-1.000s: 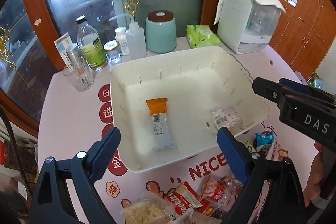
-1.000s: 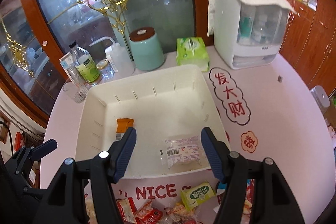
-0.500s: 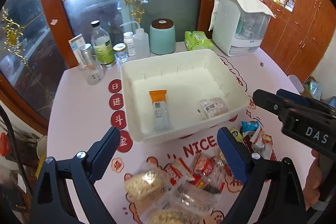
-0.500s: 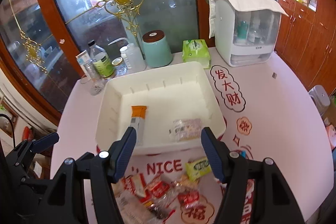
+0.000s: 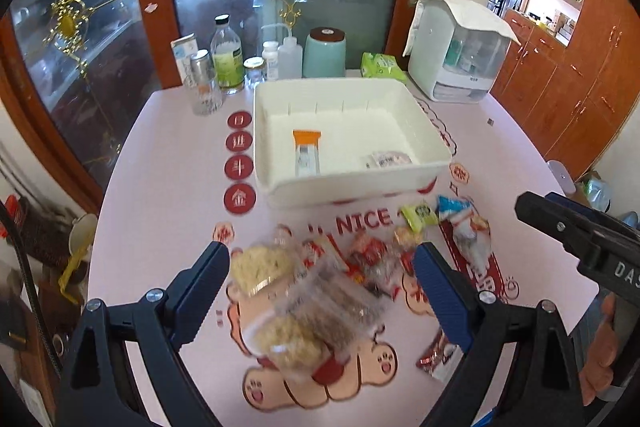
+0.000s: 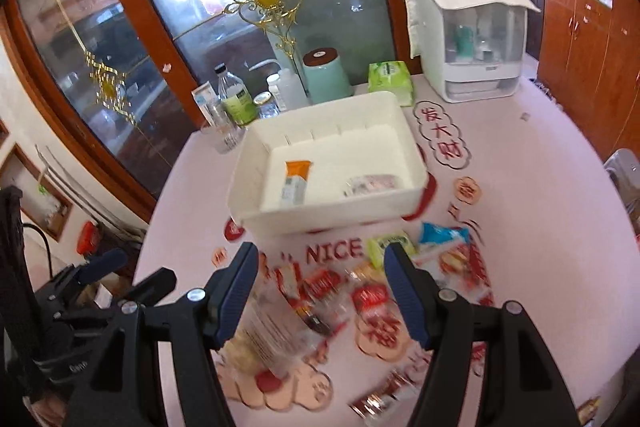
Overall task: Organize snacks
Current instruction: 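Withdraw both grippers from the tray back toward the snack pile, then grasp the clear printed pastry bag with left gripper while right grasps the brown wafer packet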
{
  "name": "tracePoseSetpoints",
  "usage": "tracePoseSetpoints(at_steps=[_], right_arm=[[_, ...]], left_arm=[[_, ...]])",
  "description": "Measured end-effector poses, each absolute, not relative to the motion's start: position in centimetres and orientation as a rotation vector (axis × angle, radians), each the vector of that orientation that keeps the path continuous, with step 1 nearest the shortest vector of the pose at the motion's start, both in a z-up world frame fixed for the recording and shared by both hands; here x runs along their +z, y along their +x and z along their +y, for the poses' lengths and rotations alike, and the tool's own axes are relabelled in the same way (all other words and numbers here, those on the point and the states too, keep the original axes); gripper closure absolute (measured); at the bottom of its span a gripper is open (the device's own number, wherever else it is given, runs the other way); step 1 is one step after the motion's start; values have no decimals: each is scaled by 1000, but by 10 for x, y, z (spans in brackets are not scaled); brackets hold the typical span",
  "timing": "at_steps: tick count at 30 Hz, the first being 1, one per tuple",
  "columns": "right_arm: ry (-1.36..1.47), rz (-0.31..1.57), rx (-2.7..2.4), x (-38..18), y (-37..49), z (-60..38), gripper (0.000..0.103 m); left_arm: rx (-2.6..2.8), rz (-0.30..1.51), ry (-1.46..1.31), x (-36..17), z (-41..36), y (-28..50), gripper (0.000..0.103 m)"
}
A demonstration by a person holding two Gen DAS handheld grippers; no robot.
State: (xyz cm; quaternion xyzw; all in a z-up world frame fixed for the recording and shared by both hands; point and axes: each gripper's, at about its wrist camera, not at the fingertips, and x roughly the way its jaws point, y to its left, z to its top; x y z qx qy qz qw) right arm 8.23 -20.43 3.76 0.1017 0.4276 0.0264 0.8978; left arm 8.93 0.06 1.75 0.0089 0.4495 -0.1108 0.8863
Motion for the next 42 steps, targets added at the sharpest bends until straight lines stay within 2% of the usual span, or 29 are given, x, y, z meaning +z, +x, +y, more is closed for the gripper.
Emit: tracePoseSetpoints(at_steps=[9, 19, 28, 42], right_arm=[[136, 918, 65, 12, 19, -209, 37], [159, 1053, 3, -51, -15, -221, 37], [251, 1189, -95, -106, -20, -225, 37], [407, 1286, -277, -163, -8, -224, 37]], left_arm=[[-176, 967, 30, -8, 4, 39, 10], [-165, 1012, 118, -47, 19, 12, 10], [-322, 1101, 167, -93, 13, 36, 10], [-487, 1207, 290, -157, -24, 107, 10]])
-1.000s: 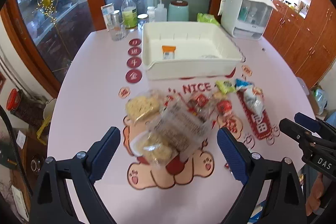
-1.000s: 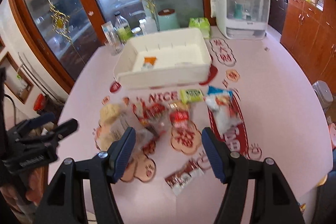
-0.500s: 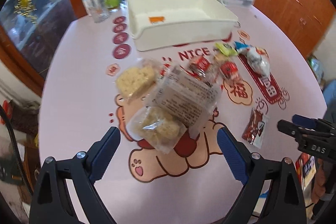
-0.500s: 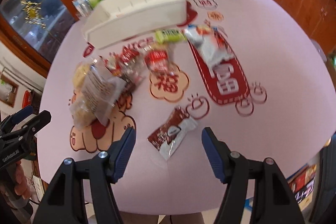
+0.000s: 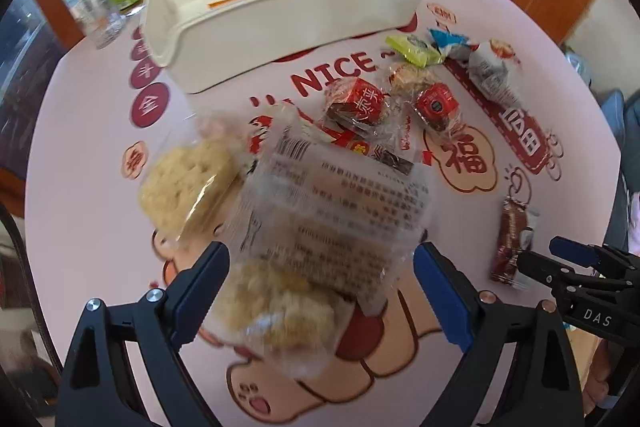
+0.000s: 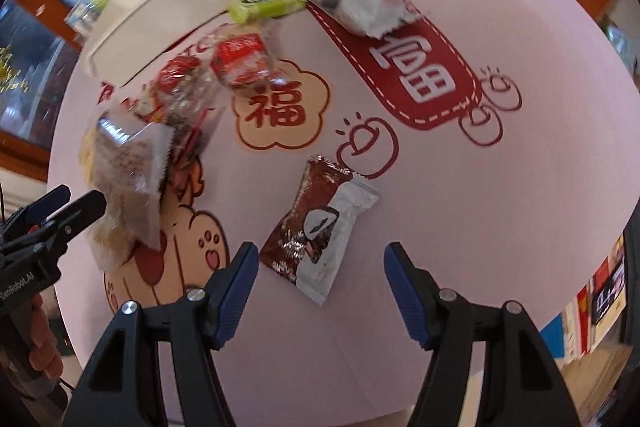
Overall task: Organize snacks
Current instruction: 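Grasp the clear printed pastry bag with left gripper while right grasps the brown wafer packet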
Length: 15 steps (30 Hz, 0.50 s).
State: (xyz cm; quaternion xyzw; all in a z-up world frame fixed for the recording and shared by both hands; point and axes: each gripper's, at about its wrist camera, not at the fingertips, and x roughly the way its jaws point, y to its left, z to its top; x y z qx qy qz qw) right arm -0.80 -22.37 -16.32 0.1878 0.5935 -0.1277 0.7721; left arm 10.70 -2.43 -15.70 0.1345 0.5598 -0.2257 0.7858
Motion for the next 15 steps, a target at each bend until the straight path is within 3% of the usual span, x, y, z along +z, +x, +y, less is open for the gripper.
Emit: tracePoseSetpoints(at_steps=[3, 7, 15], right_arm=[[437, 1290, -322, -172, -2, -225, 37], [439, 1304, -367, -181, 5, -223, 37], [365, 1326, -414, -191, 11, -211, 37]], left_arm=[[-507, 1229, 305, -171, -32, 116, 10], [-512, 1220, 335, -181, -39, 119, 1], [-510, 1189, 353, -186, -51, 123, 0]])
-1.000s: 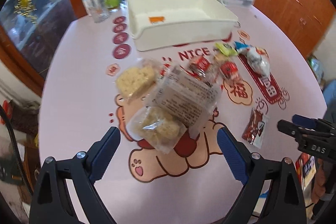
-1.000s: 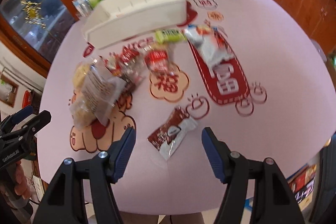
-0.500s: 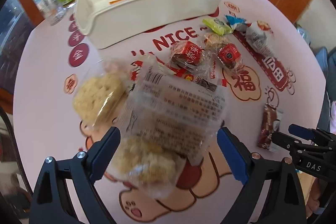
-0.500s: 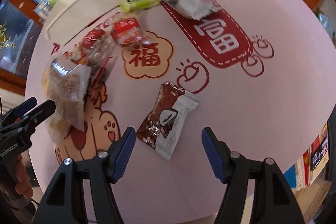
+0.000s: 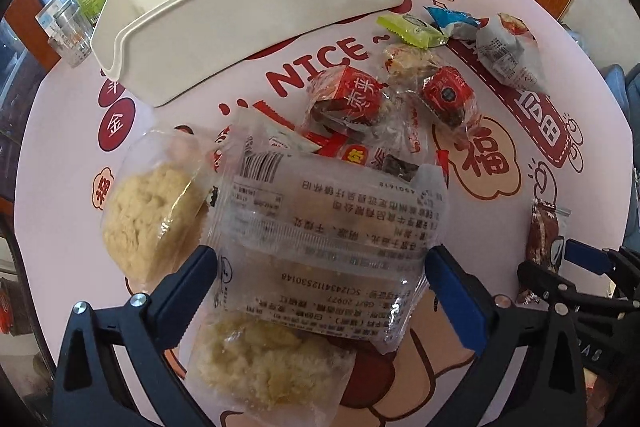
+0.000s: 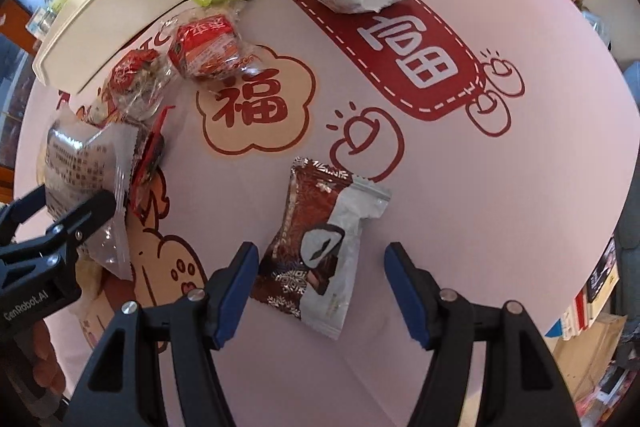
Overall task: Organize snacks
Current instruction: 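Grasp the clear printed pastry bag with left gripper while right grasps the brown wafer packet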
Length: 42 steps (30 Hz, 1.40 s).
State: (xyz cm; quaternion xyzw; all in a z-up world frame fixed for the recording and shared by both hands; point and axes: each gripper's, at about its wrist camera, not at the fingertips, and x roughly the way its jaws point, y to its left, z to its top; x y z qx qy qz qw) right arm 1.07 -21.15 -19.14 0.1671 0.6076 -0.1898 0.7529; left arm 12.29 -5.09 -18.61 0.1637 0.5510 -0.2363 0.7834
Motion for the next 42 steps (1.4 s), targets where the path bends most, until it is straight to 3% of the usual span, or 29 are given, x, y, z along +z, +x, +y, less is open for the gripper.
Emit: tracePoseSetpoints(at_steps=[2, 4, 9, 28, 29, 31, 34, 42], right_arm=[[339, 1328, -431, -192, 11, -207, 41], [306, 1324, -445, -192, 14, -200, 56], [274, 1313, -413, -191, 14, -186, 68], [263, 1330, -312, -187, 1, -170, 71], [262, 1330, -309, -188, 1, -170, 71], [267, 1329, -299, -187, -1, -171, 71], [273, 1328, -282, -185, -2, -180, 72], [260, 1320, -236, -181, -10, -191, 73]], left_arm=[[-506, 1183, 354, -186, -53, 123, 0], [-498, 1170, 366, -186, -56, 122, 0], [-489, 1151, 359, -187, -64, 124, 0], [-454, 1246, 375, -193, -89, 141, 0], [-449, 1278, 395, -200, -89, 141, 2], [-440, 1246, 407, -206, -89, 137, 19], [-428, 1227, 412, -204, -88, 131, 28], [-378, 1262, 320, -200, -74, 120, 32]])
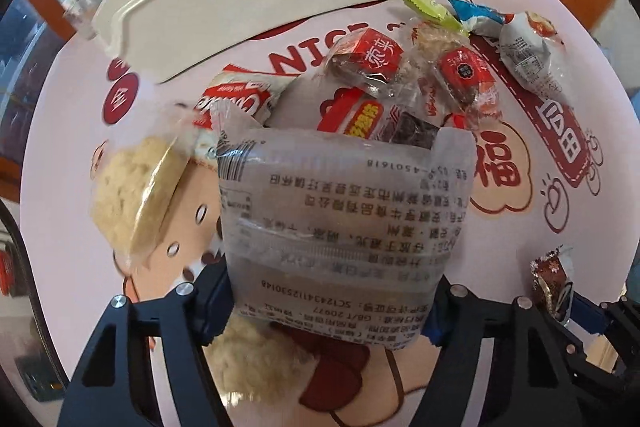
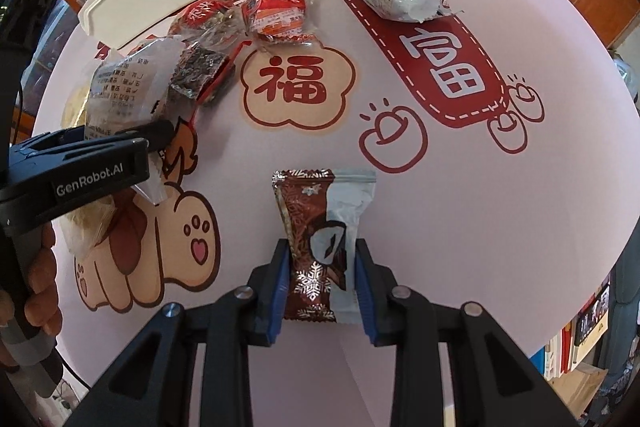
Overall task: Organize snacks
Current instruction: 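Grasp the clear printed pastry bag with left gripper while right grasps the brown wafer packet, then carry both held snacks up and over the white tray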
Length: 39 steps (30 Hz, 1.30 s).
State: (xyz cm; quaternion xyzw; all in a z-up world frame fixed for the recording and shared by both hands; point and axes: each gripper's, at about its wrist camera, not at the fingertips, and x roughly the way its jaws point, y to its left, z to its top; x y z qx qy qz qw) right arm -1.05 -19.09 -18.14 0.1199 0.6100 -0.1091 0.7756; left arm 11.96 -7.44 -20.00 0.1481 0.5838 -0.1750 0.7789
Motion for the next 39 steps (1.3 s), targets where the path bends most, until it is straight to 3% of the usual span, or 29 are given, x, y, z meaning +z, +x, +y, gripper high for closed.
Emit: tracePoseSetpoints(at_steps=[6, 21, 39], right_arm=[[233, 1289, -187, -167, -13, -199, 74], [140, 1083, 18, -63, -19, -204, 74], [31, 745, 162, 125, 39, -236, 75]], left_arm=[[-372, 1234, 277, -169, -61, 87, 31], [-322, 1048, 161, -39, -49, 35, 31], [-177, 839, 153, 101, -58, 71, 30]])
